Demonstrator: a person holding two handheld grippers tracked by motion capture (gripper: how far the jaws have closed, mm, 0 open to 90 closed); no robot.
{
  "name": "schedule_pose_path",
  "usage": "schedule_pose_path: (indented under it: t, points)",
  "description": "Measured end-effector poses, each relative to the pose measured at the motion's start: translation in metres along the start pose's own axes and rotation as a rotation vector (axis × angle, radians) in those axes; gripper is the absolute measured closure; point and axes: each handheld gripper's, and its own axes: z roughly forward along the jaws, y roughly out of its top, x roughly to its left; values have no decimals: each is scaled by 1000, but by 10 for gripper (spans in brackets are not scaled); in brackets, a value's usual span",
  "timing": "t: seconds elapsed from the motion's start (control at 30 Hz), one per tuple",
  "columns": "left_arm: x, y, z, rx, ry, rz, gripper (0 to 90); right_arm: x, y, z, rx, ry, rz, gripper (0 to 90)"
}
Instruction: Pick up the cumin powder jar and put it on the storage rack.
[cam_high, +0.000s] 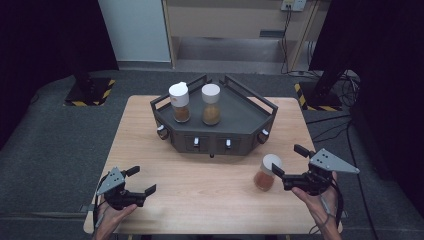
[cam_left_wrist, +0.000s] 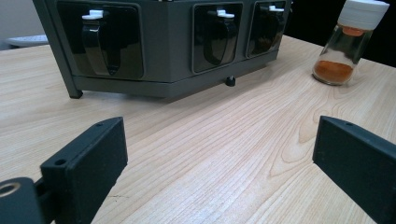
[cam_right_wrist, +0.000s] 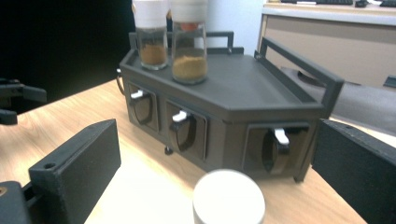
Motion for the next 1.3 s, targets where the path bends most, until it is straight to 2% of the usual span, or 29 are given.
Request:
schedule_pose_path:
  t: [0.27, 0.37, 0.6, 1.07, 1.3]
  points:
    - [0, 0, 0, 0, -1, 3, 22, 0, -25, -8, 11, -10, 21, 14]
    - [0, 0, 0, -1, -2, 3, 22, 1, -32, -10, 19, -24, 19, 14]
    - [-1, 0, 0, -3, -3, 4, 22, 3, -47, -12, 33, -25, 37, 15]
    - [-1, 0, 0, -3, -3, 14, 22, 3, -69, -15, 69, 18, 50, 15]
    - [-2, 2, 1, -1, -15, 29, 22, 1, -74, -12, 81, 42, 34, 15]
